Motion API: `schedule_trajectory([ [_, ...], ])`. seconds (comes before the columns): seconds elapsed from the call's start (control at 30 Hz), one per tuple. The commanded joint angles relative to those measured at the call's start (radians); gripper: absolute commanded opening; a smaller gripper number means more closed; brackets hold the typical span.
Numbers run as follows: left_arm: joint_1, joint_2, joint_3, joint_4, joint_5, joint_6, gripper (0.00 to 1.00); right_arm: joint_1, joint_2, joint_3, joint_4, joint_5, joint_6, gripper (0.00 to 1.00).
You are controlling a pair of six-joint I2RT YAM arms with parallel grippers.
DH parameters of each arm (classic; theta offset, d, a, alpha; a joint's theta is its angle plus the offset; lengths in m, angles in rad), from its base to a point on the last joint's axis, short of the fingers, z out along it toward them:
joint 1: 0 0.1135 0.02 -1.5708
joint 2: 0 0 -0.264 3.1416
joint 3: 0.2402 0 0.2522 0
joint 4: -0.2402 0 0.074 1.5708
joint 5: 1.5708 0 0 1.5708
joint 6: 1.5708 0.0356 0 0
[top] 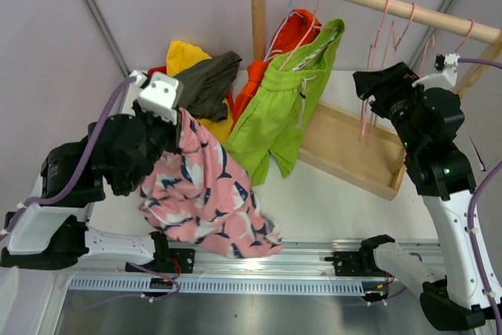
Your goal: Remove the shorts from the hanger
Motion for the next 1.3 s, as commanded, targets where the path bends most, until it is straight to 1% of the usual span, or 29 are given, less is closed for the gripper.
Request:
schedule_trajectory([
  [0.0, 0.129, 0.006, 0.078, 0.166, 0.047, 0.218, 0.0, 0.003, -0.054, -0.024, -0.073, -0.002, -0.026, 0.8],
  [0.03, 0.163, 0.026, 0.087, 0.185, 0.094, 0.242, 0.0, 0.003, -0.067, -0.027, -0.08, 0.004, -0.031, 0.87],
  [0.07, 0.243, 0.041, 0.094, 0.201, 0.119, 0.28, 0.0, 0.003, -0.074, -0.029, -0.084, 0.004, -0.034, 0.96],
  [0.1, 0.287, 0.063, 0.116, 0.211, 0.148, 0.292, 0.0, 0.002, -0.078, -0.027, -0.095, 0.004, -0.034, 0.99],
  [0.13, 0.329, 0.084, 0.15, 0.214, 0.183, 0.297, 0.0, 0.003, -0.086, -0.027, -0.101, 0.007, -0.037, 0.99],
  [0.17, 0.378, 0.121, 0.178, 0.218, 0.267, 0.3, 0.0, 0.003, -0.09, -0.027, -0.104, 0.006, -0.039, 0.99],
  [0.2, 0.454, 0.136, 0.179, 0.248, 0.295, 0.305, 0.0, 0.003, -0.095, -0.029, -0.11, 0.004, -0.04, 0.99],
  [0.27, 0.53, 0.179, 0.274, 0.245, 0.338, 0.288, 0.0, 0.002, -0.113, -0.042, -0.115, 0.004, -0.042, 1.0],
  [0.3, 0.603, 0.225, 0.294, 0.26, 0.374, 0.271, 0.0, 0.002, -0.12, -0.049, -0.11, 0.003, -0.04, 0.99],
  [0.37, 0.671, 0.261, 0.36, 0.297, 0.403, 0.259, 0.0, 0.002, -0.135, -0.061, -0.109, 0.0, -0.037, 0.99],
  [0.4, 0.744, 0.308, 0.386, 0.317, 0.446, 0.242, 0.0, 0.003, -0.138, -0.071, -0.109, -0.006, -0.037, 0.99],
  [0.43, 0.778, 0.339, 0.447, 0.316, 0.47, 0.234, 0.0, 0.003, -0.141, -0.073, -0.113, -0.014, -0.037, 1.0],
  [0.47, 0.842, 0.373, 0.519, 0.305, 0.492, 0.225, 0.0, 0.003, -0.144, -0.073, -0.126, -0.019, -0.042, 0.99],
  [0.5, 0.877, 0.444, 0.556, 0.3, 0.539, 0.222, 0.0, 0.003, -0.146, -0.072, -0.132, -0.019, -0.046, 1.0],
  [0.57, 0.956, 0.506, 0.659, 0.313, 0.566, 0.22, 0.0, 0.002, -0.159, -0.075, -0.143, -0.026, -0.053, 0.99],
  [0.63, 1.036, 0.555, 0.661, 0.381, 0.618, 0.202, 0.0, 0.003, -0.175, -0.088, -0.143, -0.031, -0.059, 1.0],
  [0.67, 1.061, 0.569, 0.631, 0.439, 0.644, 0.193, 0.0, 0.002, -0.182, -0.095, -0.13, -0.039, -0.06, 1.0],
  [0.73, 1.133, 0.638, 0.627, 0.478, 0.72, 0.147, 0.0, 0.002, -0.204, -0.111, -0.109, -0.063, -0.066, 0.99],
  [0.8, 1.162, 0.698, 0.624, 0.504, 0.786, 0.133, 0.0, 0.002, -0.219, -0.121, -0.068, -0.091, -0.075, 1.0],
  [0.83, 1.17, 0.754, 0.618, 0.511, 0.817, 0.135, 0.0, 0.003, -0.222, -0.131, -0.017, -0.123, -0.079, 0.99],
  [0.9, 1.17, 0.804, 0.58, 0.518, 0.843, 0.135, 0.0, 0.003, -0.229, -0.144, 0.044, -0.201, -0.088, 0.99],
  [0.93, 1.17, 0.822, 0.55, 0.52, 0.855, 0.095, 0.04, 0.003, -0.222, -0.144, 0.078, -0.236, -0.092, 0.99],
  [0.97, 1.17, 0.851, 0.528, 0.527, 0.869, 0.09, 0.35, 0.003, -0.218, -0.141, 0.144, -0.309, -0.091, 0.99],
  [1.0, 1.17, 0.862, 0.506, 0.529, 0.885, 0.079, 0.62, 0.005, -0.209, -0.135, 0.175, -0.344, -0.089, 0.99],
  [1.03, 1.174, 0.876, 0.458, 0.527, 0.947, 0.057, 0.9, 0.006, -0.183, -0.112, 0.204, -0.374, -0.085, 0.99],
  [1.07, 1.177, 0.903, 0.454, 0.493, 0.981, 0.046, 0.99, 0.008, -0.164, -0.092, 0.242, -0.402, -0.085, 0.99],
  [1.1, 1.179, 0.917, 0.463, 0.471, 0.998, 0.032, 0.99, 0.012, -0.143, -0.067, 0.253, -0.437, -0.085, 0.99],
  [1.17, 1.179, 0.904, 0.447, 0.422, 1.006, -0.005, 0.99, 0.038, -0.071, 0.017, 0.259, -0.444, -0.098, 1.0],
  [1.27, 1.17, 0.789, 0.252, 0.49, 0.991, -0.031, 0.99, 0.087, 0.018, 0.106, 0.27, -0.408, -0.129, 1.0],
])
